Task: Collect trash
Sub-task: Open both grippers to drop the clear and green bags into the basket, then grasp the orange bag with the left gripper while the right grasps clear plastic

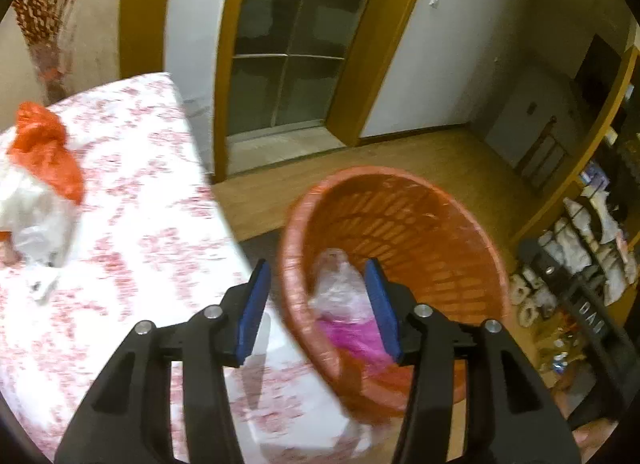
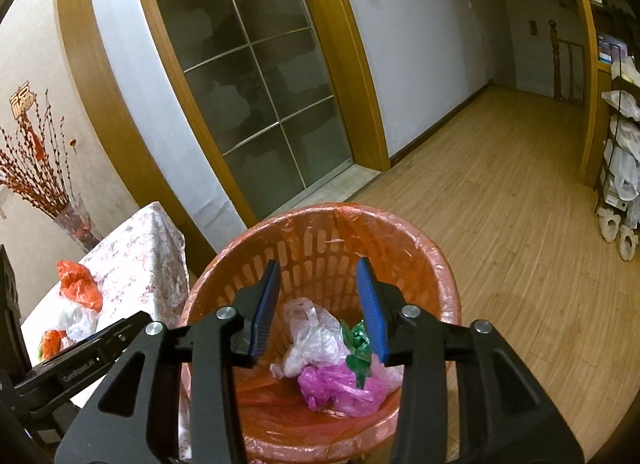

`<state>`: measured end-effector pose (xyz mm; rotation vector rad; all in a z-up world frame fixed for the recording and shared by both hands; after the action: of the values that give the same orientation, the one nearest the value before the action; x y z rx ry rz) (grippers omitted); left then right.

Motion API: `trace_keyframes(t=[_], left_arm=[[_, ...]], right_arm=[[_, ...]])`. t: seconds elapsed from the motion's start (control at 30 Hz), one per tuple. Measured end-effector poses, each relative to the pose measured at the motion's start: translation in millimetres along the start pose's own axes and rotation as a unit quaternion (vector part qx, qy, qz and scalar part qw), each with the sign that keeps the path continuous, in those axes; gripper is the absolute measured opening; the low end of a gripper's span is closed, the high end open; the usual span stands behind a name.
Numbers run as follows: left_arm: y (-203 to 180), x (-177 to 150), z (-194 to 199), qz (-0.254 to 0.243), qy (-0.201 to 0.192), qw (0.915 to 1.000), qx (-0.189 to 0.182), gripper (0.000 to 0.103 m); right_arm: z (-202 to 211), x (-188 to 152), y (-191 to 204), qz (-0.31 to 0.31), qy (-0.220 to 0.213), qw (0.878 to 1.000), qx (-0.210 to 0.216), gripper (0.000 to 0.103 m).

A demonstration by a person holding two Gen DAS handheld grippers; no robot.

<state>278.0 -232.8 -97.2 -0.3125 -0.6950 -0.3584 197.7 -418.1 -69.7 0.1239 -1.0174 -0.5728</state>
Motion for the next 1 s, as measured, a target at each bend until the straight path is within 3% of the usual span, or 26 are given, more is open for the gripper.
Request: trace_keyframes(t=[0.27, 0.5, 0.6, 0.83, 1.0], left_arm=[[62, -10, 21, 0.023, -0.012, 0.9980, 0.058, 0.054], [142, -21, 50, 0.061, -0.028, 0.9903, 0.122, 0.054], [192, -23, 63, 0.089, -0.037, 0.9816, 0.165, 0.054], [314, -30, 86, 0.175, -0.043, 0.9502, 0.255, 0.054], [351, -32, 73, 0.190, -0.021, 0.9492, 0.250, 0.054]], right_arm=[[-1, -9, 18, 0.015, 0.014, 1.000, 0.015, 0.040], [-8, -19, 48, 0.042, 0.033, 0.998, 0.034, 0.040], [-12, -25, 59, 0.051, 0.043, 0.997, 0.042, 0.040], [-25, -41, 90, 0.078, 0.067, 0.993, 0.063, 0.040], [-33, -51, 116, 0.103, 0.084, 0.988, 0.080, 0.040]])
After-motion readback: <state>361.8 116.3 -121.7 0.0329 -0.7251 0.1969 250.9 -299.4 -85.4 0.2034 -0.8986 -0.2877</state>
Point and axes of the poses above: each gripper's, at about its wrist camera, not at the fingertips, and z roughly against the way its jaws point, y to its left, x to its top, the point moved 8 cm from there along -z, roughly the way its jaws point, and after that the axes turned 6 degrees about x, right-handed, at the moved point
